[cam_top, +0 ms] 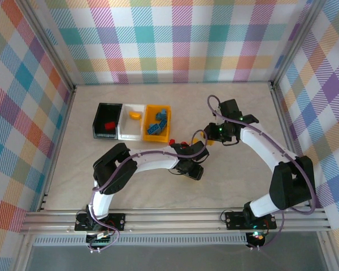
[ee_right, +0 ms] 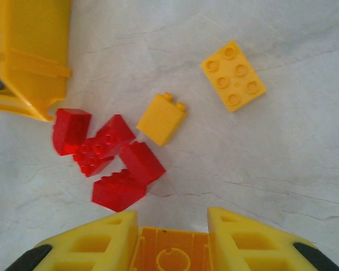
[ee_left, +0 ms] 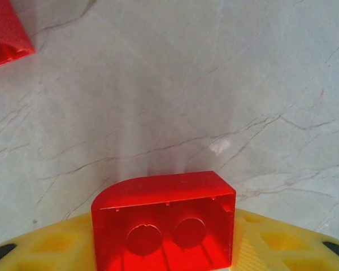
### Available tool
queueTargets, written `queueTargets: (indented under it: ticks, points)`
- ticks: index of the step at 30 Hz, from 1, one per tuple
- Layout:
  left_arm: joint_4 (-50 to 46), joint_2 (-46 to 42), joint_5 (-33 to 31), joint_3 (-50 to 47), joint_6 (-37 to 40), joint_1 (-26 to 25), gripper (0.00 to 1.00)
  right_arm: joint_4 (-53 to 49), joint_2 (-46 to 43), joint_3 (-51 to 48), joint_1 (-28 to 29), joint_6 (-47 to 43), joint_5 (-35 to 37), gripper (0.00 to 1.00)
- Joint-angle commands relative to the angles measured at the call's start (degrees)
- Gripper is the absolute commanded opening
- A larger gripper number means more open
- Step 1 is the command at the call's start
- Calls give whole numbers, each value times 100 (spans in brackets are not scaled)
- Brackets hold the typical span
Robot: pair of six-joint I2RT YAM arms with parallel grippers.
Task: Sort the legos into containers by color
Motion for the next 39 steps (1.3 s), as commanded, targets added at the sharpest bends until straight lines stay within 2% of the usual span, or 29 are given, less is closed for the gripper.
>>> queueTargets:
  ticks: [1, 6, 12, 16, 19, 25, 28, 33, 36, 39]
  points:
    - [-231, -786, -227, -364, -28, 149, 52, 220, -168, 198, 141, 121, -582, 31]
    - [-312, -1787, -357, -1034, -47, 592, 51, 606, 210, 681, 521, 255, -1068, 31]
    - [-698, -3141, -564, -1830, -58, 1264, 52, 985, 1225, 1810, 1064, 442, -1487, 31]
    - [-1113, -4046, -503, -2127, 69, 2245, 53, 1239, 2158, 2811, 1439, 525, -1728, 30]
    - [-1422, -4385, -452, -2018, 346, 3082, 54, 1433, 2971, 3626, 1669, 625, -1940, 30]
    - [-1526, -4347, -19, -1594, 787, 4908, 55, 1450, 4543, 5457, 1950, 909, -2320, 30]
    - [-1362, -3932, 0, -1256, 864, 5524, 56, 1373, 5276, 6341, 2025, 1047, -2432, 29]
    - [-1160, -3187, 285, -872, 969, 6021, 58, 1137, 6334, 7670, 2114, 1136, -2436, 29]
    - [-1076, -3023, 251, -1027, 935, 6141, 75, 1118, 6837, 8304, 2114, 1318, -2445, 31]
    - [-904, -2888, 254, -1227, 808, 6295, 79, 1390, 7003, 8407, 2101, 1430, -2297, 48]
